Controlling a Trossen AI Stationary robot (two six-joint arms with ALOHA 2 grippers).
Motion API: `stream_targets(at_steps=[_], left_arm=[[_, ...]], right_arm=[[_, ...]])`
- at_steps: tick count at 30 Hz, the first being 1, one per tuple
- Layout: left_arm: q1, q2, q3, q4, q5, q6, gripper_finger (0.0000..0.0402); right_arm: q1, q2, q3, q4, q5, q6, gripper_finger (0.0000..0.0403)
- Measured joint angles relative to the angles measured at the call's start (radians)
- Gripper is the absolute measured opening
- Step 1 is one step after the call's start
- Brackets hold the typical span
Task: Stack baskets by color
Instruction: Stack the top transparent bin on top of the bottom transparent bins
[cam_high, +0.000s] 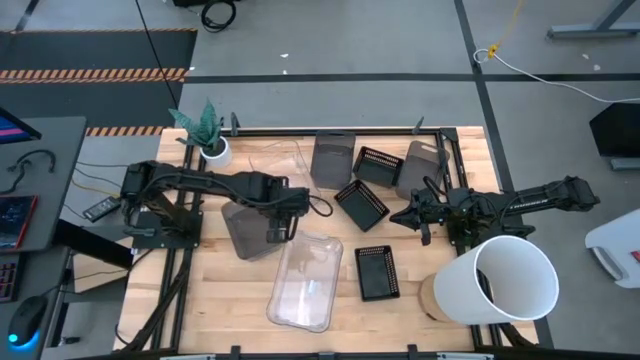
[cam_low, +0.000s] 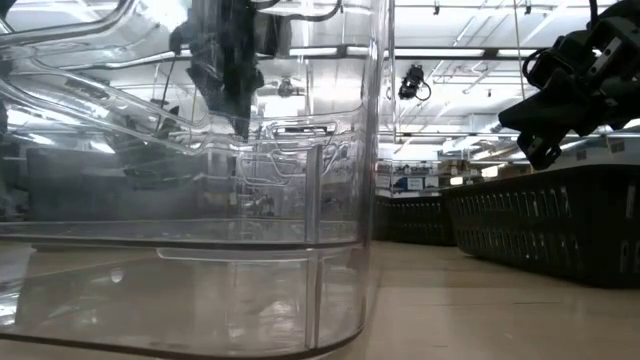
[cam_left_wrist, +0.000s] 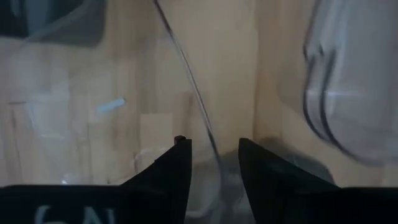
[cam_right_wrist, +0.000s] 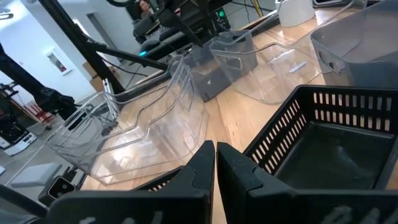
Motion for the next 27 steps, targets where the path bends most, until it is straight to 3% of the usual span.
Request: stream_targets(at_steps=[6, 17, 27], left_arm=[[0.027, 0.000, -0.005, 0.076, -0.008, -0.003, 0.0162], [0.059, 0.015, -0.005, 0.191, -0.032, -0.055, 0.0240], [0.069, 0.077, -0.077, 0.250, 0.015, -0.065, 0.0224]], right_arm=[[0.000, 0.000, 0.000, 0.000, 0.000, 0.000, 0.0023], [0.000, 0.000, 0.000, 0.000, 0.000, 0.000, 0.0023], [0.000, 0.000, 0.000, 0.000, 0.000, 0.000, 0.0023]])
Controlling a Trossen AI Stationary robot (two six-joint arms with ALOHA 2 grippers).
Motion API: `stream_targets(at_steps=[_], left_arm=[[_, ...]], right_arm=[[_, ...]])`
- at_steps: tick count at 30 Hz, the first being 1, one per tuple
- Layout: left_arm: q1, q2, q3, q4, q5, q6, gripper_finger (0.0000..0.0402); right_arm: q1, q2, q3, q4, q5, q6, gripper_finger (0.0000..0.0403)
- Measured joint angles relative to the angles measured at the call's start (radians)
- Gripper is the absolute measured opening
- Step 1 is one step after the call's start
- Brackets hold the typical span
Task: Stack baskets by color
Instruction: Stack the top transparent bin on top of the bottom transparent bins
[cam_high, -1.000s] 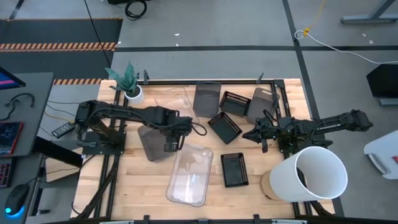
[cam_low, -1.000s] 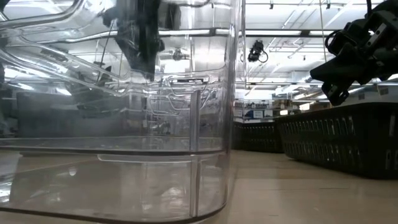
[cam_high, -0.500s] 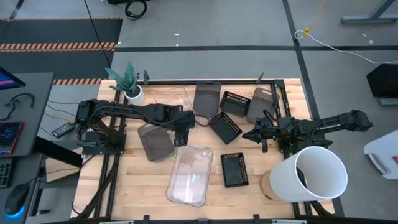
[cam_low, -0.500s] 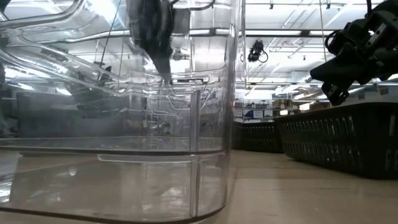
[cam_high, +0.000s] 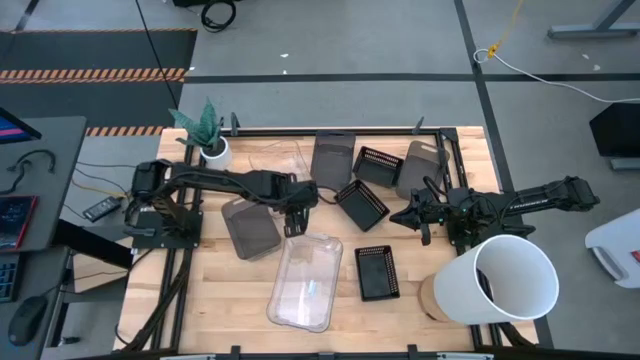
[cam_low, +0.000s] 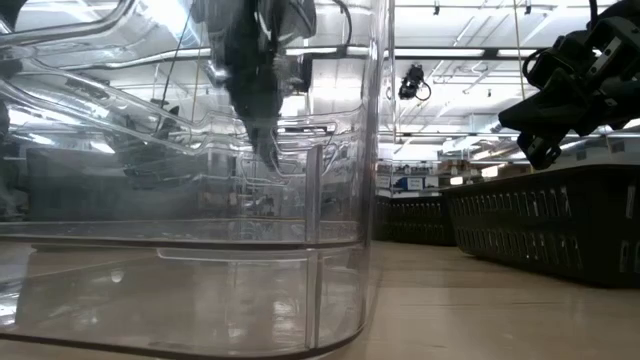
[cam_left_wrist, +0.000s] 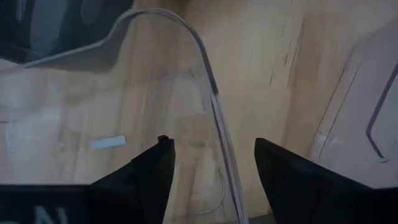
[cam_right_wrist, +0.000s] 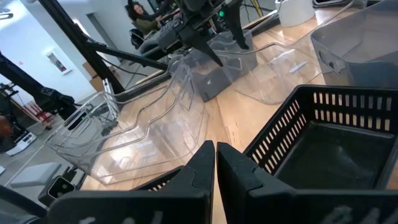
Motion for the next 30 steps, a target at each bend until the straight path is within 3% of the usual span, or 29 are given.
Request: stream_targets(at_steps=[14, 25, 30], left_arm=[[0.028, 0.055, 0.001, -0.009, -0.008, -0.096, 0.0153], [0.045, 0.058, 0.001, -0.017, 0.020, -0.153, 0.0168], [0.046, 0.060, 0.000, -0.022, 0.077, -0.174, 0.0157]], right_arm=[[0.000, 0.000, 0.000, 0.007, 0.000, 0.000, 0.0023], [0.000, 0.000, 0.000, 0.027, 0.000, 0.000, 0.0023], [0.000, 0.000, 0.000, 0.031, 0.000, 0.000, 0.0023]])
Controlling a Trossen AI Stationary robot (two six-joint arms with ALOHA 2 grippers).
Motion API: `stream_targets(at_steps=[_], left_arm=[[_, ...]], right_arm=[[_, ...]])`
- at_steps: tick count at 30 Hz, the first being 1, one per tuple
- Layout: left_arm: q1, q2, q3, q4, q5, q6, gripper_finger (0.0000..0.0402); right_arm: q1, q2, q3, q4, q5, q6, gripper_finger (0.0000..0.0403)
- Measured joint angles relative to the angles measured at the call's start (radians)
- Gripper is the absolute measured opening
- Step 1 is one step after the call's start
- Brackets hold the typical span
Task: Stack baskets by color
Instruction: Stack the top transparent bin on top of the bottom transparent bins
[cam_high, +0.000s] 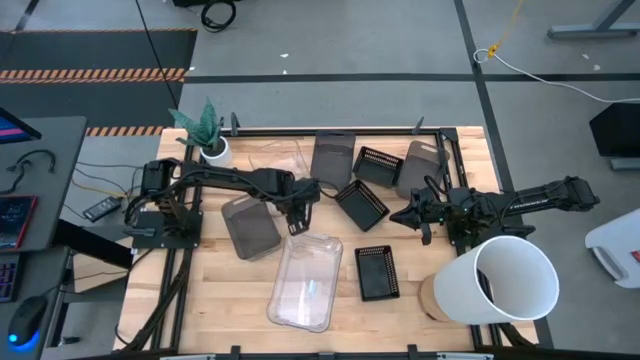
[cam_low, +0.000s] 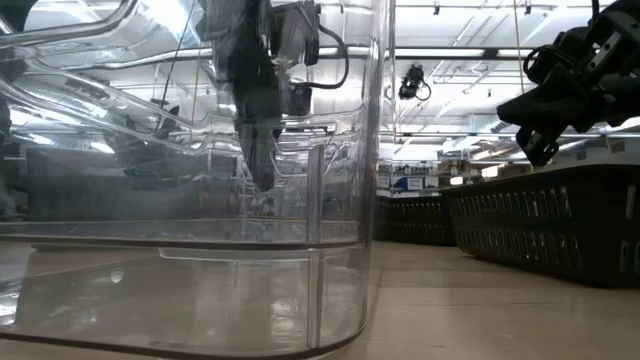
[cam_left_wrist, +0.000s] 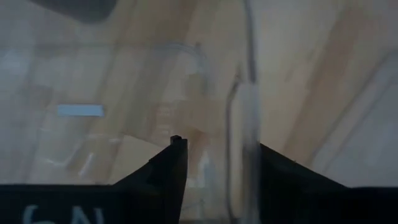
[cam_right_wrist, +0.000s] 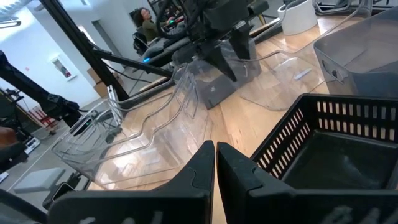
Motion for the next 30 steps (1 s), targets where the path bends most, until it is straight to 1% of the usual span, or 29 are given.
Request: stream_targets(at_steps=[3, 9, 15, 21, 30], left_arm=[[0.000, 0.000, 0.000, -0.002, 0.044, 0.001, 0.0137], [0.006, 0.000, 0.000, -0.002, 0.048, 0.028, 0.0088], [0.010, -0.001, 0.000, -0.001, 0.042, 0.077, 0.0014], [0.008, -0.004, 0.000, -0.014, 0.000, 0.127, 0.0005], [0.002, -0.012, 0.002, -0.062, -0.004, 0.127, 0.0002]], right_arm=[[0.000, 0.000, 0.000, 0.000, 0.000, 0.000, 0.0023], [0.000, 0.000, 0.000, 0.000, 0.000, 0.000, 0.0023], [0.000, 0.000, 0.000, 0.000, 0.000, 0.000, 0.0023], [0.000, 0.000, 0.000, 0.002, 0.000, 0.000, 0.0023], [0.000, 0.000, 0.000, 0.003, 0.000, 0.000, 0.0023]])
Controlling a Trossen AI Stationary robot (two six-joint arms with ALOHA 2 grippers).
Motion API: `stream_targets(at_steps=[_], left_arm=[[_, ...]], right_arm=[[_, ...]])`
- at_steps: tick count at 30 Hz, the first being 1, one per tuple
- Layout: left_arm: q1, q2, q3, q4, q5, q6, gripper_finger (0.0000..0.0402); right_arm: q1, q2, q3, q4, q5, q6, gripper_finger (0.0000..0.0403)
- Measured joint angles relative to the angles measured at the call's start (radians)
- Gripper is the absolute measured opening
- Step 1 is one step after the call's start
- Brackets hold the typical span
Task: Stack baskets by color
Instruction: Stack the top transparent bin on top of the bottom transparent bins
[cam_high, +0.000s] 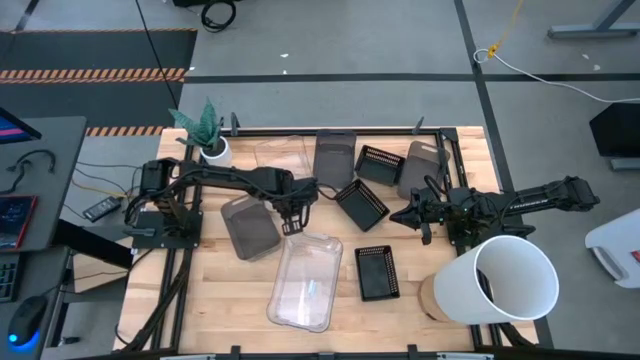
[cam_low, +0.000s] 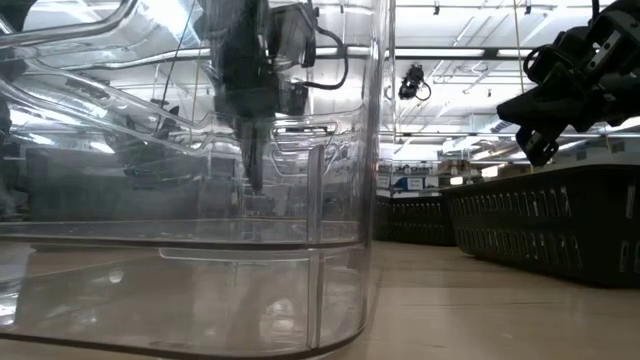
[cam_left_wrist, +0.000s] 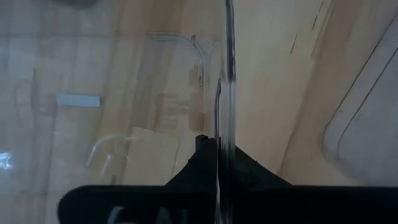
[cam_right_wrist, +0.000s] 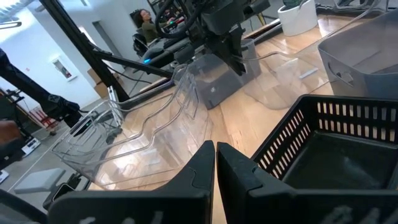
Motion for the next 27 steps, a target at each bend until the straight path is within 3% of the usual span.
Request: stream_targets(at_steps=[10, 27], left_arm=[[-0.016, -0.054, 0.093, -0.123, -0.019, -0.004, 0.0001], [-0.109, -0.070, 0.429, -0.282, -0.101, 0.005, 0.0000]], right_arm=[[0.000, 0.000, 0.000, 0.011, 0.000, 0.000, 0.0023], [0.000, 0.000, 0.000, 0.011, 0.000, 0.000, 0.0023]])
